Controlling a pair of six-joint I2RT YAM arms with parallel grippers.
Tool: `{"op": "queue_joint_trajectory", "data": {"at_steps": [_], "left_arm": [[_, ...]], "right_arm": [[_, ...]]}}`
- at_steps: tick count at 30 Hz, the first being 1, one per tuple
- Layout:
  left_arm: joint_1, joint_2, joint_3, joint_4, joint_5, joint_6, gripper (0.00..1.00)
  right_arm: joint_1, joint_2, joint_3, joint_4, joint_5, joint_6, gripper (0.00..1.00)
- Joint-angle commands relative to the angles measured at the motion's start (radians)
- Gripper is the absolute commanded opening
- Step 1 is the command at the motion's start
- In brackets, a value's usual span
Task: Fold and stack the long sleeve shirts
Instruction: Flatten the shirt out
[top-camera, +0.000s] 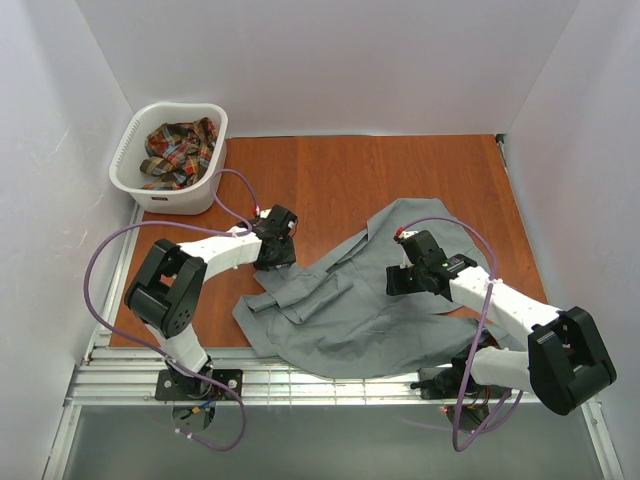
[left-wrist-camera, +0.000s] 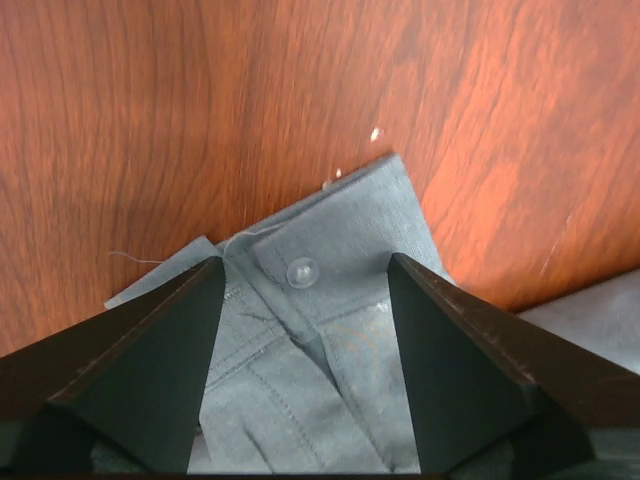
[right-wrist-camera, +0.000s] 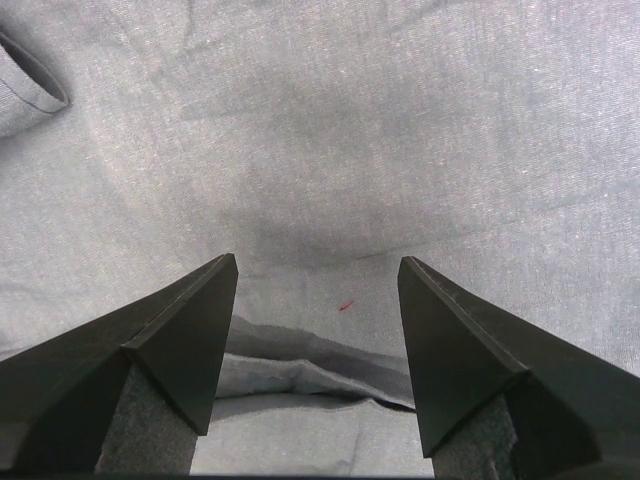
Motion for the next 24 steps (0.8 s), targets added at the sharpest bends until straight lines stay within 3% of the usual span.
{"op": "queue_joint_trajectory", "data": {"at_steps": [1, 3, 7, 11, 17, 24], "left_arm": [[0.009, 0.039, 0.023, 0.023, -0.004, -0.003, 0.61], [0.011, 0.065, 0.020, 0.026, 0.006, -0.016, 0.58], [0.011, 0.096, -0.006, 0.023, 0.004, -0.030, 0.37], [0.030, 0.117, 0.034, 0.026, -0.042, -0.004, 0.00], [0.110, 0.185, 0.306, 0.018, -0.180, 0.147, 0.00], [0.185, 0.417, 0.918, 0.081, -0.416, 0.384, 0.00]], "right_arm": [[0.004, -0.010, 0.010, 0.014, -0.013, 0.005, 0.62], [0.002, -0.009, 0.014, 0.014, -0.013, 0.003, 0.62], [0.002, -0.010, 0.026, 0.013, -0.012, 0.003, 0.62], [0.004, -0.010, 0.030, 0.013, -0.012, -0.003, 0.62], [0.002, -0.003, 0.044, 0.013, -0.007, -0.017, 0.62], [0.002, -0.010, 0.075, 0.011, -0.021, -0.020, 0.62]]}}
